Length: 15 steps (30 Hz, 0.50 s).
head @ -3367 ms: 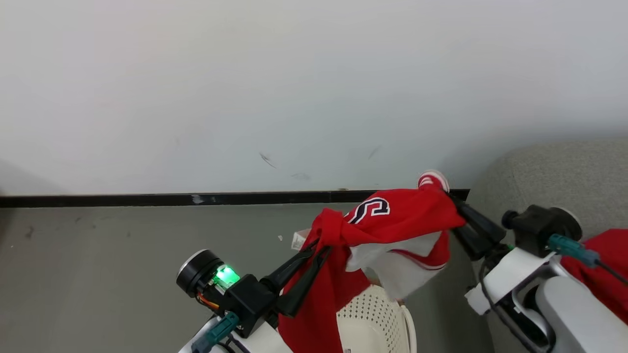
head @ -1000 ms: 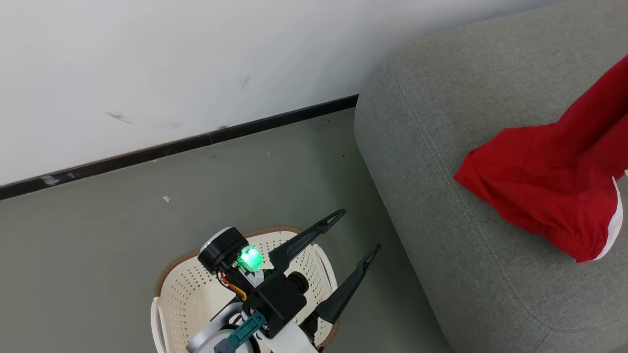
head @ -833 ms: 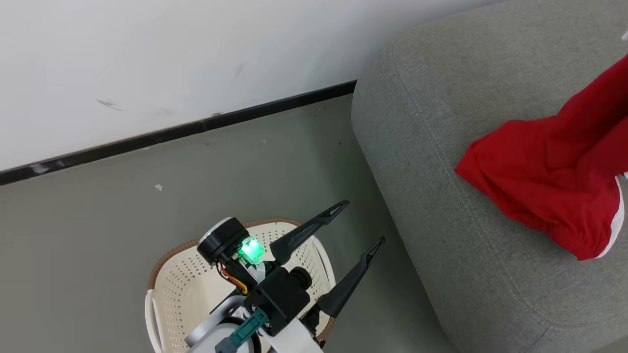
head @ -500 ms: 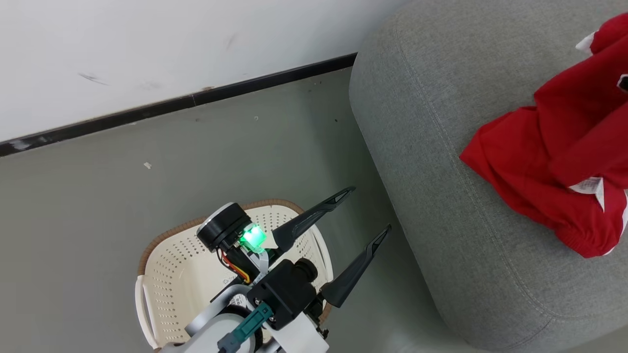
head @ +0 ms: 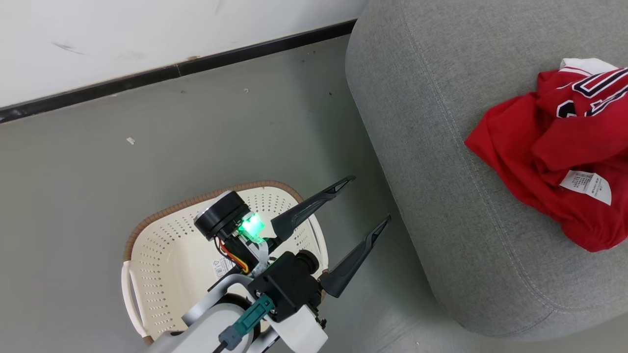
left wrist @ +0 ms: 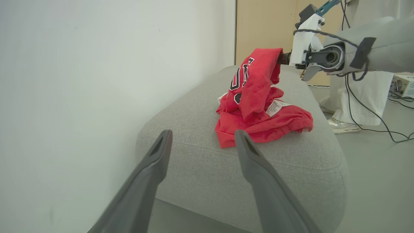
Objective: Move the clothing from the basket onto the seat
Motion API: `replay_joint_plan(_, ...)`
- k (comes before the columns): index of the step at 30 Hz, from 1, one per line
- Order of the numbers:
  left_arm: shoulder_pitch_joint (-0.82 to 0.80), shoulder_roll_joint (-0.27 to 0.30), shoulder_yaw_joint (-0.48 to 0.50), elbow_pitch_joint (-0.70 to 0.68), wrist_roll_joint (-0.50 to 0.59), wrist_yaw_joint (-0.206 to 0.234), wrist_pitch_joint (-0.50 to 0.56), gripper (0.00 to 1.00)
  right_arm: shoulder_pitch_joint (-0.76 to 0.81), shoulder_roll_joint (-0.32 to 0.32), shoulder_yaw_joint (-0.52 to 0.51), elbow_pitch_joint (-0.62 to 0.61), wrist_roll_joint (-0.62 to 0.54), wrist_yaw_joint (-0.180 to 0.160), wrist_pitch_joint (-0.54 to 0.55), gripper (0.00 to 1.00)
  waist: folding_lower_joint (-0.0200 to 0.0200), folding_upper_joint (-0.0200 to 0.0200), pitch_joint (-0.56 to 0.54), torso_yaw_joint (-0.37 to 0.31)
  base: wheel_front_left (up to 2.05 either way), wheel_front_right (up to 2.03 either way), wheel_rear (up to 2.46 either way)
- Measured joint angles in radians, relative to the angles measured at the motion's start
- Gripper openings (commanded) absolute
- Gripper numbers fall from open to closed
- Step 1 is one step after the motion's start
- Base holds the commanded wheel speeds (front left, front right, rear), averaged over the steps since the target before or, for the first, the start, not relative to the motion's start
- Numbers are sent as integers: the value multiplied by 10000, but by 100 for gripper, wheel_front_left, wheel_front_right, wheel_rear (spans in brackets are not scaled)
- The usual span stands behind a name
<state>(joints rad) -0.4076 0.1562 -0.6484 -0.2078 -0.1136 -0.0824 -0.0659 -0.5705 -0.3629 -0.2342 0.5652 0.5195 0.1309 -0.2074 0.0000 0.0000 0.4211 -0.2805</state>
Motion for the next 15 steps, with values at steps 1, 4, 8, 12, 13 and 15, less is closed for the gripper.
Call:
replay_joint_plan(1, -11, 0, -12, 6, 0, -4, 0, 100, 99, 0, 13, 25, -4, 0, -52, 0, 0, 0, 44, -3, 0, 0, 0)
replay_joint_plan(4, -135, -4, -82, 98, 0, -10, -12, 100, 289, 36, 17, 261, -17, 0, -142, 30, 0, 0, 141, 15, 0, 0, 0)
replay_joint_plan(8, -168, 21, -59, 322, -6, -10, -90, 100, 625, 155, 169, 414, -17, 0, -232, 100, 0, 0, 142, 46, 0, 0, 0)
replay_joint_plan(12, -167, 15, -31, 454, -35, -10, -205, 100, 956, 148, 307, 337, -15, 0, -303, 100, 0, 0, 108, 21, 0, 0, 0)
replay_joint_plan(13, -167, 13, -19, 508, -67, -10, -221, 100, 1047, 146, 330, 293, -15, 0, -303, 100, 0, 0, 96, 9, 0, 0, 0)
replay_joint_plan(15, -161, 8, 15, 591, -96, -10, -257, 100, 1249, 132, 385, 199, -15, 0, -307, 100, 0, 0, 68, -20, 0, 0, 0)
